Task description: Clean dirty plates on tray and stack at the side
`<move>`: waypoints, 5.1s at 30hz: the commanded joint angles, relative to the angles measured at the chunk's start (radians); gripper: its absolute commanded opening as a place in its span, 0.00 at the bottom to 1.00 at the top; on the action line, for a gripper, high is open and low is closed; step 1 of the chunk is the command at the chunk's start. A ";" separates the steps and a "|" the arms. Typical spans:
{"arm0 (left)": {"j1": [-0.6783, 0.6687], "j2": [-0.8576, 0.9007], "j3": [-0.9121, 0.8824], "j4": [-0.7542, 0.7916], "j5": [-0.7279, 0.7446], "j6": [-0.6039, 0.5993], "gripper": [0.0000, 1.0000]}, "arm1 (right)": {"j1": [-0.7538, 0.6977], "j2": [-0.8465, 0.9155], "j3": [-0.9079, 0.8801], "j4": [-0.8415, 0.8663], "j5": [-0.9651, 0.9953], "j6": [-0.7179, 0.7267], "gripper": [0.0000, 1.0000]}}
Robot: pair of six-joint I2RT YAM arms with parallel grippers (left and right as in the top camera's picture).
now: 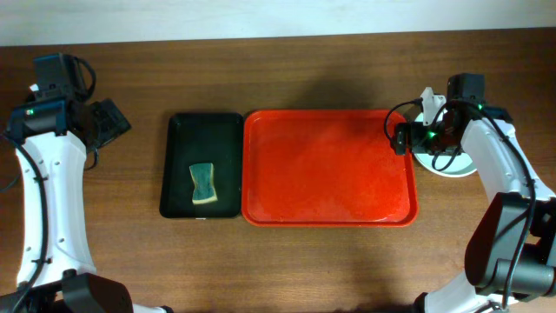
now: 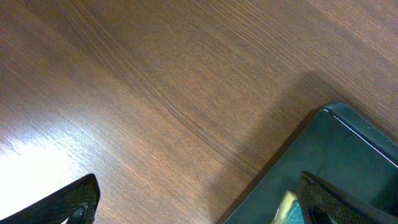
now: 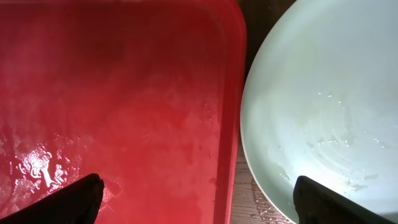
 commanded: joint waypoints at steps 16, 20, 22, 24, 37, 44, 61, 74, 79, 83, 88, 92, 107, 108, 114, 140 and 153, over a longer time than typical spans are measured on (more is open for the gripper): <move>0.002 -0.011 0.006 -0.002 -0.007 -0.006 0.99 | 0.000 0.003 -0.009 -0.002 -0.010 -0.009 0.98; 0.002 -0.011 0.006 -0.002 -0.007 -0.006 0.99 | 0.000 0.003 -0.009 -0.003 -0.010 -0.009 0.98; 0.002 -0.011 0.006 -0.002 -0.007 -0.006 0.99 | 0.000 0.001 -0.009 -0.003 -0.010 -0.009 0.98; 0.002 -0.011 0.006 -0.002 -0.007 -0.006 0.99 | 0.000 -0.010 -0.009 -0.003 -0.010 -0.009 0.98; 0.002 -0.011 0.006 -0.002 -0.007 -0.006 0.99 | 0.001 -0.434 -0.009 -0.003 -0.010 -0.009 0.98; 0.002 -0.011 0.006 -0.002 -0.007 -0.006 0.99 | 0.001 -0.789 -0.009 -0.003 -0.010 -0.009 0.98; 0.002 -0.011 0.006 -0.002 -0.007 -0.006 0.99 | 0.072 -1.427 -0.087 -0.044 -0.010 -0.009 0.98; 0.002 -0.011 0.006 -0.002 -0.007 -0.006 0.99 | 0.160 -1.786 -0.581 0.419 -0.021 -0.009 0.99; 0.002 -0.011 0.006 -0.002 -0.007 -0.006 0.99 | 0.164 -1.785 -0.795 0.772 -0.009 -0.009 0.98; 0.002 -0.011 0.006 -0.002 -0.007 -0.006 0.99 | 0.164 -1.785 -0.985 1.007 0.044 -0.006 0.98; 0.002 -0.011 0.006 -0.002 -0.007 -0.006 0.99 | 0.164 -1.785 -1.172 1.116 0.182 0.124 0.98; 0.002 -0.011 0.006 -0.002 -0.007 -0.006 0.99 | 0.164 -1.785 -1.253 1.115 0.267 0.166 0.98; 0.002 -0.011 0.006 -0.002 -0.007 -0.006 0.99 | 0.164 -1.785 -1.284 0.702 0.269 0.175 0.98; 0.002 -0.011 0.006 -0.002 -0.007 -0.006 0.99 | 0.164 -1.785 -1.284 0.702 0.269 0.175 0.99; 0.002 -0.011 0.006 -0.002 -0.007 -0.006 0.99 | 0.164 -1.785 -1.284 0.703 0.270 0.175 0.98; 0.002 -0.011 0.006 -0.002 -0.007 -0.006 0.99 | 0.164 -1.784 -1.284 0.703 0.270 0.175 0.98; 0.000 -0.034 0.006 -0.002 -0.007 -0.006 0.99 | 0.164 -1.784 -1.284 0.703 0.270 0.175 0.98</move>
